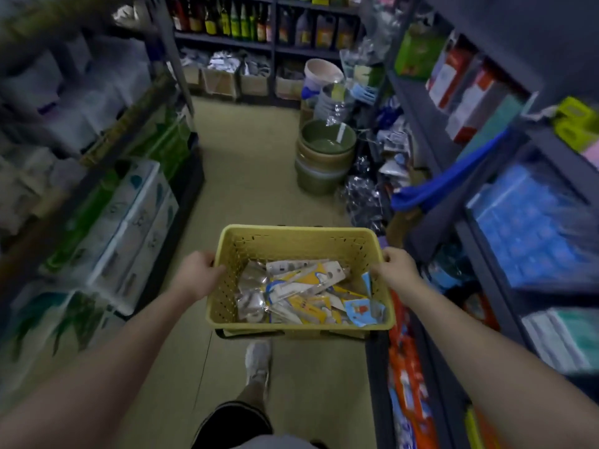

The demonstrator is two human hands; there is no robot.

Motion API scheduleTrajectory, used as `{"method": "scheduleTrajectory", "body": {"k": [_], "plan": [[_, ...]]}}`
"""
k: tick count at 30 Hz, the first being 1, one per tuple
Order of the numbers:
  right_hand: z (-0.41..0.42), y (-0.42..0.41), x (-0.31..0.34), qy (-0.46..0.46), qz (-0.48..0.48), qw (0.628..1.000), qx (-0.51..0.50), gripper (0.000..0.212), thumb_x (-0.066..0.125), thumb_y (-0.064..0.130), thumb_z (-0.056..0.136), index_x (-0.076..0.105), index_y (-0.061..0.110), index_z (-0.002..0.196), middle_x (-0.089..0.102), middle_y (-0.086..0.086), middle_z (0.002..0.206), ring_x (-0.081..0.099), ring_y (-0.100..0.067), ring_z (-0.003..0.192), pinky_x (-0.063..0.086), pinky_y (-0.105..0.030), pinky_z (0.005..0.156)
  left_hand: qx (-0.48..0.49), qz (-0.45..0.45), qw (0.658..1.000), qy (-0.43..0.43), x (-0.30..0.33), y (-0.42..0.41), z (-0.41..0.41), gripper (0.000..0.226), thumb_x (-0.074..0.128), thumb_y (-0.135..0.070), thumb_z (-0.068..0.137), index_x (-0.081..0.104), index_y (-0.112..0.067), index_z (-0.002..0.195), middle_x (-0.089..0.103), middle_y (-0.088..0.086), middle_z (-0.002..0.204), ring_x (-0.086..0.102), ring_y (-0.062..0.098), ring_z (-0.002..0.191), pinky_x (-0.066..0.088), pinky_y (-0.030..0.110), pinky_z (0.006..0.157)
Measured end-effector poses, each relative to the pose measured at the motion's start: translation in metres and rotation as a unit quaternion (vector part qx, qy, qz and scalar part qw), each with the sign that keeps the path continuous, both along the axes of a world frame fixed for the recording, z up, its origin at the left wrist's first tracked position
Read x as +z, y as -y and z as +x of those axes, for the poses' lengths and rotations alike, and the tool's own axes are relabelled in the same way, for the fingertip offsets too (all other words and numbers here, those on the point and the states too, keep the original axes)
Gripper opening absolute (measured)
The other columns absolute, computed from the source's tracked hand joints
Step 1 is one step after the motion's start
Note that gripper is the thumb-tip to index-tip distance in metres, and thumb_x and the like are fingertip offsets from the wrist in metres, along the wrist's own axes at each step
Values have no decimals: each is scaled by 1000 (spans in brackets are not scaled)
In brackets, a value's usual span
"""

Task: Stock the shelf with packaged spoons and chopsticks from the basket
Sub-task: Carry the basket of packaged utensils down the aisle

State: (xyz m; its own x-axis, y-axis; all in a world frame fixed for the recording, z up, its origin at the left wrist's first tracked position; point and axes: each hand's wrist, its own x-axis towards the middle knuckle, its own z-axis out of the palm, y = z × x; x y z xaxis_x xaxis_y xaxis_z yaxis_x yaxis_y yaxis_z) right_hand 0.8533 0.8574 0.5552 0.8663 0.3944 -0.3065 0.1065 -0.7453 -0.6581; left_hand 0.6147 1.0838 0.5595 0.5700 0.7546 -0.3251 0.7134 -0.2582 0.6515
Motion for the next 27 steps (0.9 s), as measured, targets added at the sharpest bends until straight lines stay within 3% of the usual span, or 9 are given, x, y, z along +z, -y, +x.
{"method": "scheduleTrajectory", "body": {"k": [3,8,11,13,18,27], "plan": [[77,-71,11,-9,-12,1000,-10,31,61,1,76,37,12,60,42,-7,61,46,-22,61,34,-33,56,-2,-16,1000,5,6,-71,74,16,55,-15,84,60,-13,70,61,6,66,60,18,61,47,26,50],[187,-169,20,-10,-23,999,-34,10,61,8,74,53,6,68,52,-11,67,52,-24,66,37,-32,57,-26,-18,999,5,23,-180,192,10,55,-18,86,63,-13,81,67,7,74,67,17,68,55,30,58],[253,-222,11,-23,-11,998,-51,17,62,11,72,60,-5,76,56,-14,70,55,-25,66,37,-31,57,-35,-18,999,16,23,-243,264,10,55,-18,85,64,-13,86,69,9,78,68,19,70,58,34,61],[300,-262,4,-29,-12,998,-50,10,62,10,72,59,1,68,55,-13,66,54,-24,65,37,-30,56,-34,-16,999,15,16,-285,314,12,56,-17,84,65,-10,86,70,11,79,69,21,70,60,39,64],[418,-364,-7,-48,-12,997,-52,18,61,8,75,54,9,58,53,-9,61,53,-24,62,36,-28,53,-42,-6,999,-5,5,-384,432,16,56,-16,82,67,-4,86,71,15,80,70,26,73,59,43,67],[582,-541,-18,-89,-24,994,-63,12,61,15,77,69,8,70,67,-15,77,63,-29,72,44,-28,58,-83,29,996,-26,-3,-573,603,9,56,-15,82,64,-12,79,67,11,73,65,25,67,55,38,64]]}}
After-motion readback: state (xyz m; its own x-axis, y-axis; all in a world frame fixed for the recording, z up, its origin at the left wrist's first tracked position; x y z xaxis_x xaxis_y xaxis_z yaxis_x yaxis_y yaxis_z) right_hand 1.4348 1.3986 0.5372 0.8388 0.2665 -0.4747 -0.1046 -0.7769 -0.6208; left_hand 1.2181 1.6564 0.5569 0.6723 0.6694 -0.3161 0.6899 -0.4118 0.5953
